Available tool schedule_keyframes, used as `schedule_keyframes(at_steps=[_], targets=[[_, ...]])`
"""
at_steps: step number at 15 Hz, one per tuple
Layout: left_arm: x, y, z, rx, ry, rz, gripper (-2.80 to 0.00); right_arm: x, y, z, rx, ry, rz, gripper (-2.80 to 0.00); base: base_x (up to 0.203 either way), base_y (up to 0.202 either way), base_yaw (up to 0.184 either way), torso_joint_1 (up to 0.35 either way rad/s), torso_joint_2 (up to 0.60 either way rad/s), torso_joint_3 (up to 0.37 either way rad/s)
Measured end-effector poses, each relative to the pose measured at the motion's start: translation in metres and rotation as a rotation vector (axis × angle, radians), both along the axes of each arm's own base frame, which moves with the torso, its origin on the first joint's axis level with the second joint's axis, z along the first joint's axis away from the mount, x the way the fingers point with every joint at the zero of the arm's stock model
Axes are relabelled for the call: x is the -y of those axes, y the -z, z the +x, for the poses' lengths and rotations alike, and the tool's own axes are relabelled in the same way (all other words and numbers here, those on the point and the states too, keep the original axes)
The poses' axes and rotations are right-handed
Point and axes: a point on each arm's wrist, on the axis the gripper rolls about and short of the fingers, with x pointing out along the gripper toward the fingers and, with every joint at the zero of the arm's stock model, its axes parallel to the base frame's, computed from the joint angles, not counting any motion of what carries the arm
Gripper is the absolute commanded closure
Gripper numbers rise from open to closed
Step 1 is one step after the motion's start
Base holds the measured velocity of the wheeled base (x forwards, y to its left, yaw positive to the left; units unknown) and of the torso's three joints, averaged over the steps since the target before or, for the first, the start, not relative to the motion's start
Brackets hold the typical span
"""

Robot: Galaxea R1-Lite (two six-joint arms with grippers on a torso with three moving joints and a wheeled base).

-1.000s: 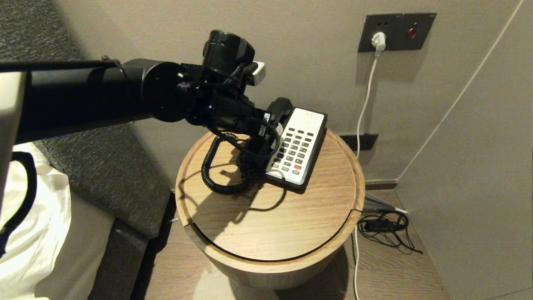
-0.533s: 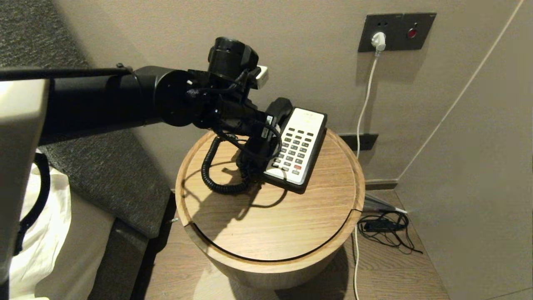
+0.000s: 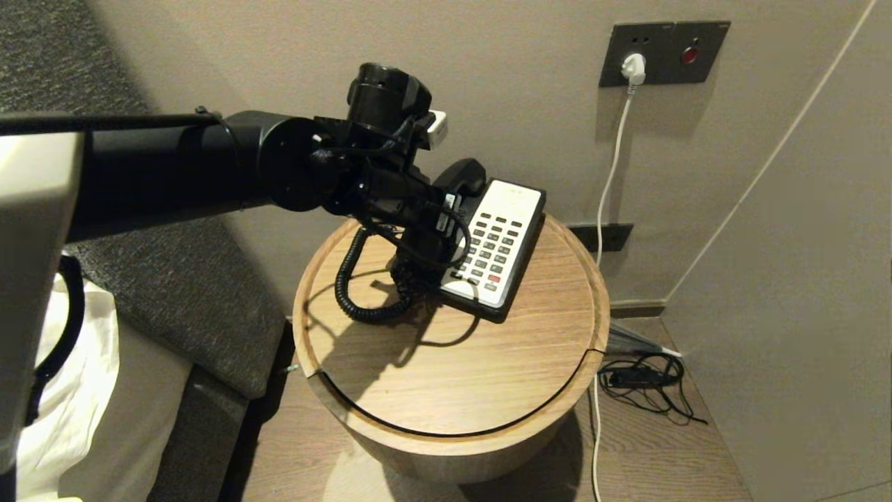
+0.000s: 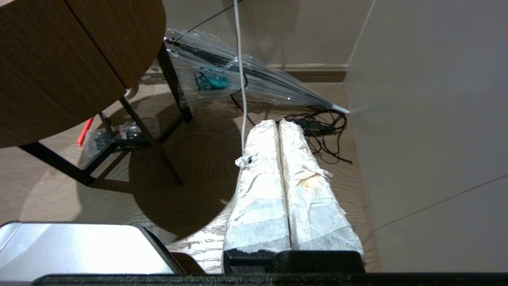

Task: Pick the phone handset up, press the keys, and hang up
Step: Pick up the desk phone handset, then dial the number

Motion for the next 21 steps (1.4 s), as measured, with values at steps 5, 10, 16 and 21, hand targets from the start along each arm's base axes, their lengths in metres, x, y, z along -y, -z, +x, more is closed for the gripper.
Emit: schedule_keyframes(at_steps=[5,10,16,21], targets=[[-0.005,-0.015,-0.009,0.031,0.001,-0.021,0.00,0.000,0.000,0.000,0.000,-0.002,-0.005,0.00,0.000,0.000,0.000,0.000,0.00,0.000],[-0.017,-0.040,-0.027,0.073,0.002,-0.052,0.00,0.000,0.000,0.000,0.002,0.000,0.001,0.00,0.000,0.000,0.000,0.000,0.00,0.000],[-0.046,-0.077,-0.067,0.125,0.009,-0.104,0.00,-0.002,-0.098,-0.040,0.167,-0.107,0.077,0.00,0.000,0.000,0.000,0.000,0.00,0.000],[-0.070,-0.094,-0.085,0.151,-0.020,-0.139,0.00,-0.004,-0.235,-0.018,0.058,-0.194,0.238,0.00,0.000,0.000,0.000,0.000,0.00,0.000]])
